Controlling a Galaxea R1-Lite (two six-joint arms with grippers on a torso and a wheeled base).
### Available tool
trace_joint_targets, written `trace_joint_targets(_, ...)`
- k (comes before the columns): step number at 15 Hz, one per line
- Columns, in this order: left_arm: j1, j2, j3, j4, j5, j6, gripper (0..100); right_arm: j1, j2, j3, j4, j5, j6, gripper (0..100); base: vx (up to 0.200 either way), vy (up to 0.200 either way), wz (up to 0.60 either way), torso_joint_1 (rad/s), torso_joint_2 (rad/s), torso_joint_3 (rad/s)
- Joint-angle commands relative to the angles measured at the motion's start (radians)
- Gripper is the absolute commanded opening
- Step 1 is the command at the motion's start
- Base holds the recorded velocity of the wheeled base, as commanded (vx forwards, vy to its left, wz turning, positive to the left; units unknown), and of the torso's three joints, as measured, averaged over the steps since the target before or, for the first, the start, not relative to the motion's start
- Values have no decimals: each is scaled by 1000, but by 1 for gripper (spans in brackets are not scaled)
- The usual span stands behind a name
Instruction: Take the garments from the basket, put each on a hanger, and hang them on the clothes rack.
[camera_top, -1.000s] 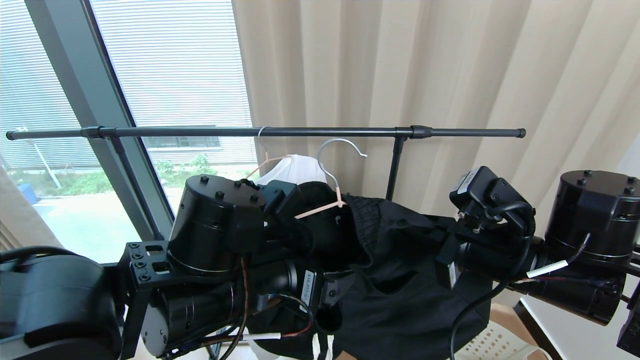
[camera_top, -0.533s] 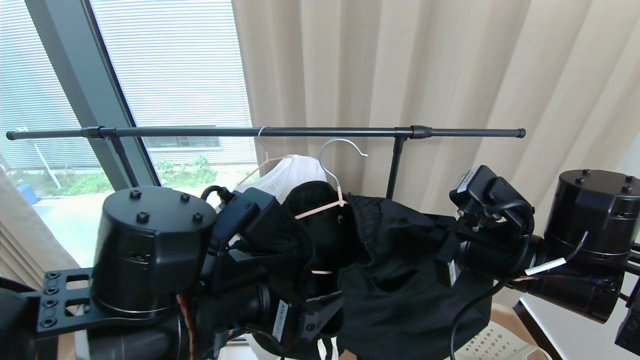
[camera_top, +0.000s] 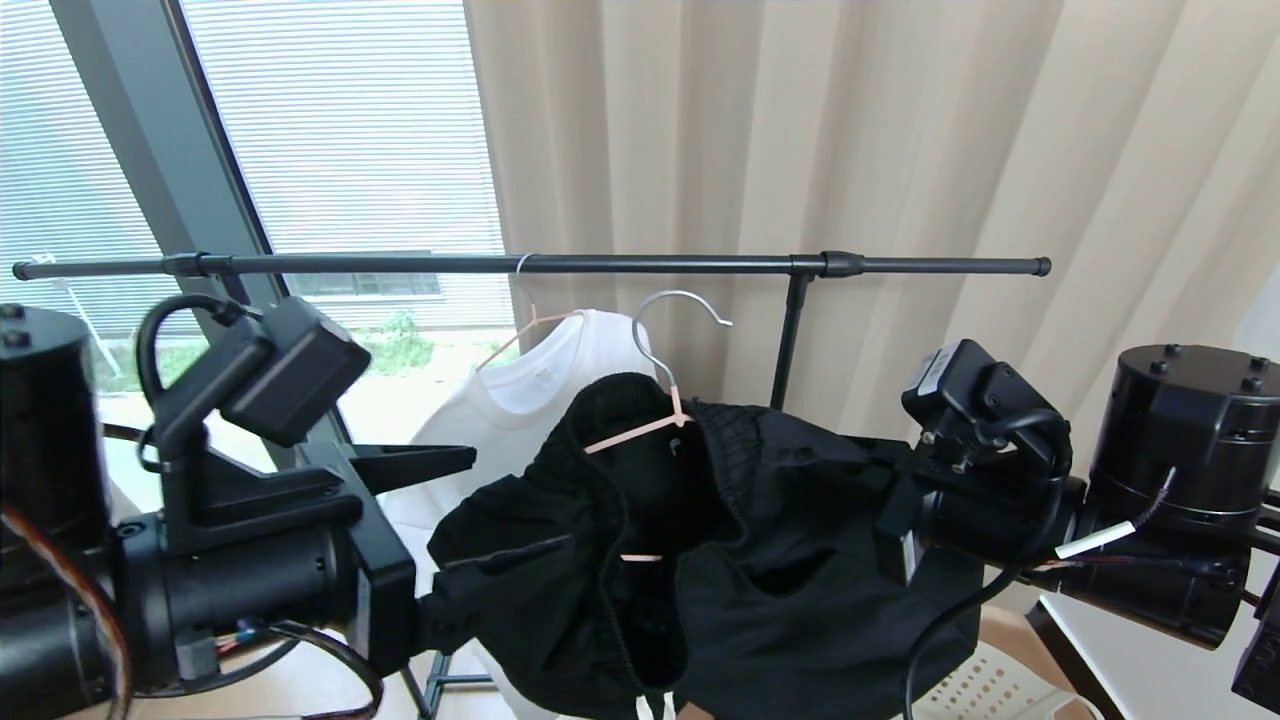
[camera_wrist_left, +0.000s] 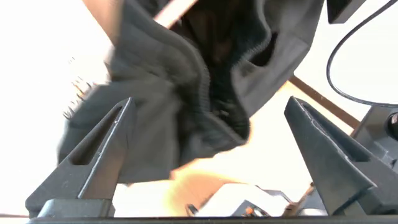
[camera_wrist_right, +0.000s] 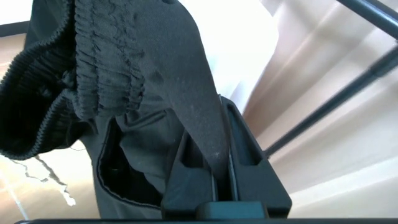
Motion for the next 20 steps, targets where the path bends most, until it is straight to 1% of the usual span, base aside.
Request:
trace_joint_targets(1,245,-43,31,4,-214,173,100,1,-20,15,-1,15,-1,0,0,0,0,0,0,0)
trace_joint_targets(2,311,-11,36,4,-271,270,100,1,-28,18,-1,26,-1,0,0,0,0,0,0,0)
trace_joint_targets(3,351,23,42,4,-325,366,100,1,-31,22,-1,35,-1,0,0,0,0,0,0,0)
trace_joint_targets(5,374,72,53,5,-430,523,100,1,-32,23,-1,38,-3,0,0,0,0,0,0,0)
trace_joint_targets(6,369,92,57,5,-460,577,100,1,-37,23,-1,38,-3,0,0,0,0,0,0,0)
trace_joint_targets(7,348,127,53,4,-466,623,100,1,-42,25,1,38,-3,0,0,0,0,0,0,0)
trace_joint_targets(9,311,179,19,2,-464,623,100,1,-49,32,-1,38,-4,0,0,0,0,0,0,0)
trace_joint_targets(12,280,241,-27,2,-467,624,100,4,-49,34,1,39,-4,0,0,0,0,0,0,0)
trace_joint_targets(14,274,293,-47,-1,-472,626,100,5,-51,35,1,41,-4,0,0,0,0,0,0,0)
trace_joint_targets(16,264,333,-78,-1,-521,624,100,7,-52,37,-1,42,-4,0,0,0,0,0,0,0)
trace_joint_targets(17,259,347,-90,0,-539,624,100,9,-52,38,1,58,-6,0,0,0,0,0,0,0)
trace_joint_targets(20,241,385,-122,-1,-542,624,100,7,-54,41,-1,93,-4,0,0,0,0,0,0,0)
